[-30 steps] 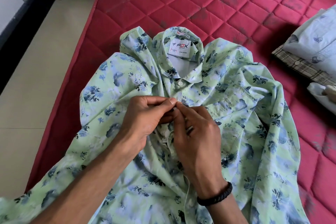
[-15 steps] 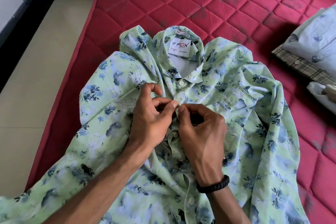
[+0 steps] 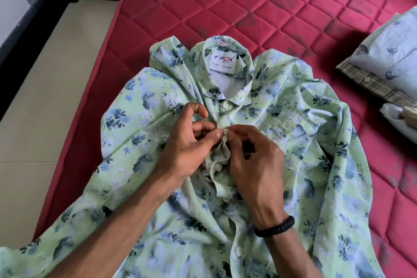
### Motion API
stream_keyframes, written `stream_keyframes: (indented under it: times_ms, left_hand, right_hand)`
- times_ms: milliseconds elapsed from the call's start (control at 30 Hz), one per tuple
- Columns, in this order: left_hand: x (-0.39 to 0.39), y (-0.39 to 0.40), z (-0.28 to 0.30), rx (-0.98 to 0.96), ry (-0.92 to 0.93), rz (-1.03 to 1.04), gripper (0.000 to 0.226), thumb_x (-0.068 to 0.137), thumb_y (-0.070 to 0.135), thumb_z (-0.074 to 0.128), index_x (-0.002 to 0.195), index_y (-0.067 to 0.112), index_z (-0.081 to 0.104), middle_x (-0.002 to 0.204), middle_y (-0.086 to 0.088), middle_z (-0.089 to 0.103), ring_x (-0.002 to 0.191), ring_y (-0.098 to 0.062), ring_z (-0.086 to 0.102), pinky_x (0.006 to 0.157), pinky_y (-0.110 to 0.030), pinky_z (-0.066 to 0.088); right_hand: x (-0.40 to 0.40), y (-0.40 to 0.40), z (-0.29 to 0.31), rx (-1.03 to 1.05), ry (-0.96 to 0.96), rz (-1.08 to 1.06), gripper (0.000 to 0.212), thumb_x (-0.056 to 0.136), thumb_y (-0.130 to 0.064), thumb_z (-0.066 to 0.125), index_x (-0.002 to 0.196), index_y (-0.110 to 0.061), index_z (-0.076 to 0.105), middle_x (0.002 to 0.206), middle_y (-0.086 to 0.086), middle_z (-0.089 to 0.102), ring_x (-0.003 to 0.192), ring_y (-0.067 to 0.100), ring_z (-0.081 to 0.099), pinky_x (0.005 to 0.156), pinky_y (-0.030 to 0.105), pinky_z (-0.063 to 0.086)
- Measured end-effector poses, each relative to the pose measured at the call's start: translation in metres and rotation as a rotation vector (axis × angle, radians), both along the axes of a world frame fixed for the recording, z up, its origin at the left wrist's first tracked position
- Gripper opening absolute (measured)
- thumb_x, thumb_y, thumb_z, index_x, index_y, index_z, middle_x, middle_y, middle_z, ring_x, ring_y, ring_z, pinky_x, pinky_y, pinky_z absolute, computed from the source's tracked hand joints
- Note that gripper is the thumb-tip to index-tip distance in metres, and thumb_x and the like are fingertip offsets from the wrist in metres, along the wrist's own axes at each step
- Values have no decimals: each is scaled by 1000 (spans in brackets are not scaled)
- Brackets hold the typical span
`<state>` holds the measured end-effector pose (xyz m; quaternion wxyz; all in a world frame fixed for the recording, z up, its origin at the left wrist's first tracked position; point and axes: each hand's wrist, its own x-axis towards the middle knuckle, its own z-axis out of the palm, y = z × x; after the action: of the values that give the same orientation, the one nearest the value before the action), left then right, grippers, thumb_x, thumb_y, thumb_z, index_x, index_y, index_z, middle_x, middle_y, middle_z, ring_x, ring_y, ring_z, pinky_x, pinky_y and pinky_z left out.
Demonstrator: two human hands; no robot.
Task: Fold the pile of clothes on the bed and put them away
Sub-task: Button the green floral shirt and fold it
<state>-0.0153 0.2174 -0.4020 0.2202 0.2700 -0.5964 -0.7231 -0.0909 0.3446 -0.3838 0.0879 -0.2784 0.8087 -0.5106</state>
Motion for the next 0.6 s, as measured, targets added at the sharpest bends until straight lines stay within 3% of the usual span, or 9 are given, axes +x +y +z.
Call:
stream_keyframes:
  times_ms: [133, 200, 267, 367, 433, 467, 533, 600]
  left_hand:
    - [1, -2, 1, -35, 21, -41, 38, 94, -6, 67, 108, 21, 44, 84, -8, 62, 74, -20, 56, 65, -25, 50]
    - [2, -2, 0, -88, 23, -68, 39, 94, -6, 68, 108, 22, 45, 88, -13, 62, 75, -22, 55, 65, -25, 50]
    - [1, -2, 3, -152, -15, -92, 40, 93, -6, 69, 110, 21, 44, 86, -10, 64, 75, -21, 56, 67, -27, 50]
    - [3, -9, 25, -379, -175, -114, 45, 91, 3, 74, 115, 27, 44, 87, 3, 70, 77, -15, 67, 66, -22, 53]
    - [9, -25, 51, -646, -260, -10, 47, 91, 14, 77, 127, 25, 48, 96, 5, 72, 80, -6, 71, 63, -17, 56]
    - [9, -39, 68, -797, -260, 80, 51, 90, 21, 78, 133, 22, 49, 105, 6, 72, 85, -4, 70, 68, -20, 58]
    - [0, -82, 92, -1017, -288, 171, 72, 83, 43, 82, 142, 24, 47, 125, 5, 66, 110, -13, 63, 93, -35, 54]
    - [-24, -129, 104, -1083, -375, -36, 108, 65, 67, 84, 154, 27, 38, 148, 4, 52, 136, -19, 46, 116, -45, 38]
  right_hand:
    - [-14, 3, 5, 123, 257, 193, 14, 100, -22, 69, 108, -18, 79, 91, -8, 77, 74, 8, 70, 67, 30, 57]
    - [-16, 2, 3, 226, 428, 224, 13, 103, -20, 63, 105, -14, 75, 86, -2, 71, 69, 18, 64, 62, 37, 54]
    - [-9, -4, -1, 340, 528, 157, 12, 104, -15, 55, 96, -13, 64, 77, -1, 59, 62, 21, 52, 56, 37, 45]
    - [-6, -10, 9, 348, 403, 86, 25, 108, -26, 49, 84, -21, 48, 67, -7, 48, 55, 16, 42, 52, 31, 30]
    - [-28, -16, 31, 190, 274, 20, 30, 106, -37, 55, 80, -22, 50, 62, -10, 51, 50, 7, 43, 46, 23, 30]
    - [-48, -22, 44, 121, 321, -39, 26, 102, -37, 62, 82, -21, 55, 65, -11, 56, 53, 5, 49, 48, 20, 36]
    - [-104, -43, 60, 175, 520, -25, 19, 93, -29, 73, 105, -18, 64, 92, -4, 70, 80, 16, 65, 68, 33, 54]
    - [-164, -70, 70, 497, 624, 220, 61, 86, -22, 76, 142, -20, 52, 132, 8, 63, 120, 31, 58, 97, 52, 52]
